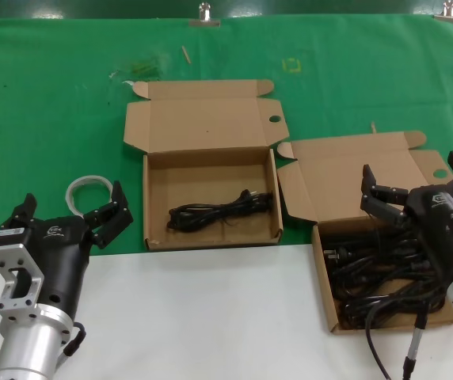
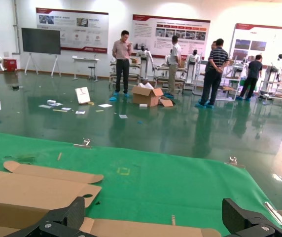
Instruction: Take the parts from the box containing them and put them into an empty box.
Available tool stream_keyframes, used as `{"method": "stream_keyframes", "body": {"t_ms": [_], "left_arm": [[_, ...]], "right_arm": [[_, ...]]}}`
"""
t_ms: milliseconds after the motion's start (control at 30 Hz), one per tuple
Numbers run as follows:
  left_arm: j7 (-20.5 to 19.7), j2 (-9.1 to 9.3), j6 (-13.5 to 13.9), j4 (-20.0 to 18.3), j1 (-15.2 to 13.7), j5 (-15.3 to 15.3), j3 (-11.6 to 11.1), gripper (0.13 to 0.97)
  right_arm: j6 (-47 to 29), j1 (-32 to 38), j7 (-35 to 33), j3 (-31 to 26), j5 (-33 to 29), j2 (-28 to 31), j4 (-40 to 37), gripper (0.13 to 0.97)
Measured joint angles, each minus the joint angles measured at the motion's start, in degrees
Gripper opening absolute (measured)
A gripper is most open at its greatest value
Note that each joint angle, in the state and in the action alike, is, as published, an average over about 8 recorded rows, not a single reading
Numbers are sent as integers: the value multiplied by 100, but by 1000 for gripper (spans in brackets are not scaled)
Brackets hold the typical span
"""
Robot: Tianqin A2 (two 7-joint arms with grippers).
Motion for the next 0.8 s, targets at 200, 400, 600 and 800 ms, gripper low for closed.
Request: {"method": "stream_keyframes", "body": {"t_ms": [200, 400, 600, 800], "left_arm": [[0, 0, 0, 0, 0, 0, 0, 966], [0, 0, 0, 0, 0, 0, 0, 966], [0, 0, 0, 0, 0, 0, 0, 966], [0, 0, 0, 0, 0, 0, 0, 966]], "right_arm": [[0, 0, 0, 0, 0, 0, 0, 966], [0, 0, 0, 0, 0, 0, 0, 966], [0, 0, 0, 0, 0, 0, 0, 966], [0, 0, 0, 0, 0, 0, 0, 966]]}}
